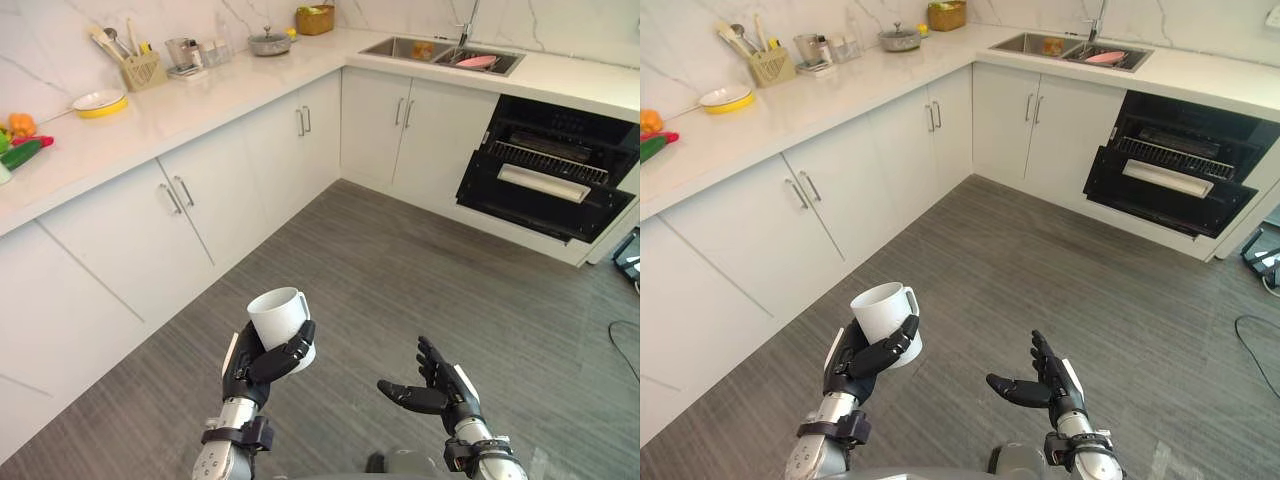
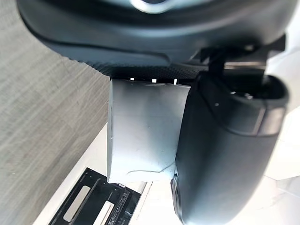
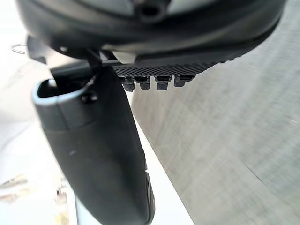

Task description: Walk over to the sink, pick up the cup, carry it to the dishwasher, place the cup inside the dishwasher, then close the dishwasher door

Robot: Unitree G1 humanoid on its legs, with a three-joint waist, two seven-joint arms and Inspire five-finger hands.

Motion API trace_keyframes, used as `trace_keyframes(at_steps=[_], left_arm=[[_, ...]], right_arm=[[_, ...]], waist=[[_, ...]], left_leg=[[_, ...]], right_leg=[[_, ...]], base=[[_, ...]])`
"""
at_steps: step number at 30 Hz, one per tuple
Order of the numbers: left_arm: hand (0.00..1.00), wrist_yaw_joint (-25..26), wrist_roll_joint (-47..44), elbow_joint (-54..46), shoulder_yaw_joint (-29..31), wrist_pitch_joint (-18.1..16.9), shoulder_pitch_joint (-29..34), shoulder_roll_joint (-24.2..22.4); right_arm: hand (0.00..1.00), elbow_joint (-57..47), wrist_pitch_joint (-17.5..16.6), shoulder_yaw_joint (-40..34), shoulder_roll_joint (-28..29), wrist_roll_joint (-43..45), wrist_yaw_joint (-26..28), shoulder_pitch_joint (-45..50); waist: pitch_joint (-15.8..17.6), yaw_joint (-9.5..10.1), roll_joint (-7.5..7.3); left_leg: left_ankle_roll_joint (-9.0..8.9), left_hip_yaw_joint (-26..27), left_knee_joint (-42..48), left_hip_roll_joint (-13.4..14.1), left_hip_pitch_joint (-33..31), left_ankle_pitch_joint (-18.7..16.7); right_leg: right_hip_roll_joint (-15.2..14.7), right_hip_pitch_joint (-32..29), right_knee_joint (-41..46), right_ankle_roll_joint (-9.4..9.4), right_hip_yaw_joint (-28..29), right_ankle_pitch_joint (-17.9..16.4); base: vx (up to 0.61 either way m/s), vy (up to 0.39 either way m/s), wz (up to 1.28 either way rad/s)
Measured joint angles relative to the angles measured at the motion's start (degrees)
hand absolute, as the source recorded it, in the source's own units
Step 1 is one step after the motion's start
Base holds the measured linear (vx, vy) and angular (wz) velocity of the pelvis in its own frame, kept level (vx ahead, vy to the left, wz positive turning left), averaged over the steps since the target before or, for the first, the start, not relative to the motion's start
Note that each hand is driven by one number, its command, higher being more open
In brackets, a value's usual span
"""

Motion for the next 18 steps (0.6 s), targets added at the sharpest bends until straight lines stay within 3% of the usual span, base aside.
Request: trace_keyframes(at_steps=[2,4,5,6,7,8,9,10,11,12,13,14,15,16,17,18], left_arm=[[0.0,0.1,-0.03,-0.01,-0.16,-0.13,-0.68,0.21],[0.0,0.17,-0.06,-0.01,-0.19,-0.12,-1.47,0.31],[0.0,0.21,-0.09,-0.01,-0.2,-0.1,-2.3,0.35],[0.0,0.31,-0.21,-0.18,-0.21,-0.1,-2.76,0.4],[0.0,0.4,-0.21,-0.43,-0.21,-0.09,-2.75,0.43],[0.0,0.57,-0.25,-1.55,-0.18,-0.09,-2.13,0.63],[0.0,0.69,-0.26,-2.17,-0.11,-0.1,-1.78,0.7],[0.0,1.07,-0.25,-4.15,0.36,-0.26,-0.51,0.75],[0.0,1.12,-0.25,-4.74,0.75,-0.57,-0.25,1.04],[0.0,1.25,-0.28,-4.53,1.76,-0.5,-0.59,1.26],[0.0,1.21,-0.27,-4.54,2.23,-0.48,-0.97,1.58],[0.0,1.2,-0.25,-4.54,2.32,-0.4,-1.43,1.69],[0.0,1.04,-0.26,-4.54,2.32,-0.35,-2.47,1.9],[0.0,0.8,-0.25,-4.54,2.29,-0.23,-2.91,2.15],[0.0,0.75,-0.21,-4.54,2.29,-0.19,-2.98,2.4],[0.0,0.75,-0.2,-4.54,2.3,-0.18,-2.88,2.64]], right_arm=[[1.0,-0.22,-1.26,-0.02,-0.79,1.13,-0.79,-0.88],[1.0,-0.23,-1.31,-0.08,-1.02,2.25,-1.35,-1.29],[1.0,-0.22,-1.29,-0.04,-1.19,2.67,-2.05,-1.3],[1.0,-0.18,-1.28,0.08,-1.21,3.26,-2.45,-1.27],[1.0,-0.19,-1.28,0.16,-1.26,3.4,-2.61,-1.27],[1.0,-0.15,-1.3,0.7,-1.61,4.17,-3.11,-1.3],[1.0,-0.12,-1.33,0.98,-1.92,4.31,-3.21,-1.2],[1.0,-0.17,-1.84,1.75,-2.28,4.27,-3.0,-0.94],[1.0,0.16,-2.11,2.39,-1.92,4.22,-2.96,-1.03],[1.0,0.81,-2.13,3.46,-1.2,4.2,-2.8,-0.99],[1.0,0.78,-2.29,3.46,-1.19,4.22,-2.36,-0.78],[1.0,0.8,-2.31,3.46,-1.15,4.25,-2.08,-0.7],[1.0,0.85,-2.3,2.98,-0.85,4.34,-1.99,-0.63],[1.0,1.02,-2.3,2.54,-0.41,4.31,-1.99,-0.64],[1.0,1.31,-2.31,2.26,-0.01,4.27,-1.98,-0.76],[1.0,2.57,-2.34,2.23,0.61,4.25,-1.87,-1.51]], waist=[[-0.18,0.22,-0.39],[0.08,0.72,-0.75],[0.57,1.24,-1.5],[1.12,1.32,-2.3],[1.32,1.4,-2.56],[1.57,2.1,-2.34],[1.67,2.65,-2.11],[1.78,3.54,-1.6],[1.74,3.88,-1.8],[1.7,3.81,-3.83],[1.77,3.39,-4.48],[1.87,3.13,-5.16],[2.12,2.57,-6.83],[2.06,2.54,-7.48],[2.03,2.64,-7.68],[2.09,2.4,-7.54]], left_leg=[[-1.09,2.41,-3.68,-1.71,-5.72,-3.88],[-1.75,3.51,-10.81,-3.8,-7.43,-4.79],[-2.18,3.62,-18.84,-6.77,-8.49,-4.65],[-3.27,2.68,-27.08,-9.8,-9.58,-2.44],[-3.49,2.15,-31.24,-11.16,-9.97,-0.31],[-4.52,-0.18,-40.92,-12.76,-11.04,6.48],[-5.05,-1.13,-44.21,-12.64,-10.89,8.85],[-6.83,-2.39,-47.86,-11.59,-10.91,11.04],[-5.73,-1.99,-45.33,-11.18,-11.0,14.7],[-1.79,-0.89,-37.14,-12.06,-12.52,14.14],[0.62,0.16,-33.2,-12.72,-13.5,11.18],[1.22,0.68,-31.56,-13.34,-13.69,9.04],[3.01,1.77,-30.02,-15.77,-12.9,5.38],[3.52,2.66,-30.06,-17.03,-11.67,3.81],[3.9,3.03,-30.62,-17.67,-10.31,2.75],[3.87,3.38,-32.38,-18.33,-6.57,1.42]], right_leg=[[-0.3,4.83,-5.11,1.48,1.99,0.53],[-1.19,6.8,-6.52,2.24,2.84,0.98],[-2.62,8.8,-7.08,2.42,3.41,1.08],[-4.16,11.02,-7.1,2.45,4.12,1.1],[-4.73,12.15,-7.08,2.46,4.91,1.11],[-5.15,14.77,-7.05,2.48,7.63,1.09],[-5.07,15.58,-6.96,2.92,8.98,0.75],[-4.58,17.72,-6.6,4.42,11.73,-1.4],[-4.97,18.83,-6.32,5.2,12.98,-3.27],[-7.42,20.19,-4.58,6.17,14.26,-4.58],[-8.78,19.62,-2.14,6.19,14.43,-4.55],[-9.98,18.74,0.65,6.32,14.58,-4.47],[-13.54,14.36,10.95,10.58,15.02,-1.84],[-15.66,10.88,17.88,12.77,14.94,2.43],[-16.88,8.85,21.97,13.05,14.74,6.43],[-18.69,5.39,29.73,11.89,13.35,5.84]], base=[[0.6,-0.011,-0.38],[0.43,0.031,-0.32],[0.53,0.118,-0.24],[0.52,0.138,-0.21],[0.61,0.206,-0.36],[0.4,0.184,-0.51],[0.63,0.368,-0.9],[0.53,0.338,-0.87],[0.64,0.418,-0.96],[0.5,0.347,-0.55],[0.5,0.354,-0.32],[0.59,0.417,-0.01],[0.5,0.341,0.01],[0.52,0.345,-0.05],[0.42,0.255,-0.23],[0.52,0.279,-0.33]])
